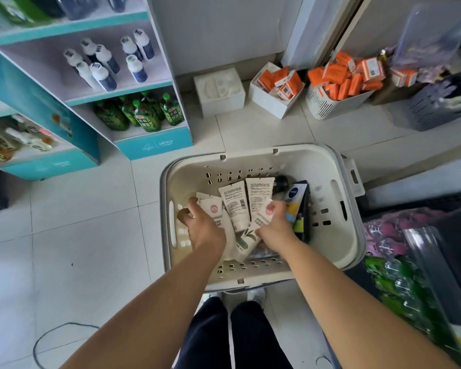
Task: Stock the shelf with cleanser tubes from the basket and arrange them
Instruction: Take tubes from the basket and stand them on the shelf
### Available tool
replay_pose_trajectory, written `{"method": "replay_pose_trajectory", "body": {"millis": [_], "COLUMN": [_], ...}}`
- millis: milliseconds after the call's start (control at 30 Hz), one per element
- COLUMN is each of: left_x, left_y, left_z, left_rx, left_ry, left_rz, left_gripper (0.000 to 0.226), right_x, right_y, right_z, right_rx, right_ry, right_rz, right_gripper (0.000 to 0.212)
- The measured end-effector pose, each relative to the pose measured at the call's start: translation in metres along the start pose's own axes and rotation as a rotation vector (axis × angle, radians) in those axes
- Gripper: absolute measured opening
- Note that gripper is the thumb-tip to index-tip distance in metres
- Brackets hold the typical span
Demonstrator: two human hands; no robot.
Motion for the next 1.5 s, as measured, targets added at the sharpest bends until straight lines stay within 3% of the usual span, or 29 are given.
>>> {"method": "replay_pose_trajectory", "body": {"millis": [67, 133, 267, 333, 500, 700, 967, 1267, 1500], "left_x": [0.003, -0.001, -0.011, -0.010, -0.003, 0.020, 0.083, 0.184, 0.303], "left_y": [0.001, 0.002, -0.010, -0.018, -0.043, -0.065, -0.080, -0.072, -0.051], "left_z": [0.002, 0.002, 0.012, 0.024, 0.063, 0.113, 0.183, 0.217, 0.225], "left_rx": [0.063, 0.088, 0.204, 0.288, 0.477, 0.466, 0.384, 0.382, 0.395], "left_ry": [0.001, 0.025, 0.171, 0.221, 0.275, 0.453, 0.678, 0.853, 0.971], "left_rz": [-0.058, -0.135, -0.198, -0.222, -0.363, -0.549, -0.731, -0.911, -1.091], "left_gripper": [0.072, 0.051, 0.024, 0.018, 0.022, 0.031, 0.031, 0.030, 0.029], "right_x": [0.006, 0.008, 0.013, 0.015, 0.023, 0.050, 0.110, 0.189, 0.278], "right_y": [0.001, 0.003, 0.003, -0.001, -0.016, -0.064, -0.129, -0.202, -0.278], "right_z": [-0.007, -0.010, -0.019, -0.028, -0.054, -0.086, -0.104, -0.080, -0.020], "right_rx": [-0.083, -0.213, -0.430, -0.566, -0.601, -0.758, -0.843, -0.944, -0.972], "right_ry": [-0.084, -0.068, 0.035, 0.058, -0.058, -0.233, -0.348, -0.444, -0.569], "right_rz": [-0.022, -0.039, -0.067, -0.086, -0.113, 0.079, 0.169, 0.329, 0.478], "right_gripper": [0.087, 0.096, 0.049, 0.040, 0.036, 0.041, 0.034, 0.027, 0.032]}}
Point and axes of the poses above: each hand's wrist, its own x-axis away from the middle knuckle, its own y-axis out of the palm, z = x × y, the point moved 3 cm from there along -x, towards the middle knuckle, and after that the axes turned 5 degrees about z, right-handed, at the moved point
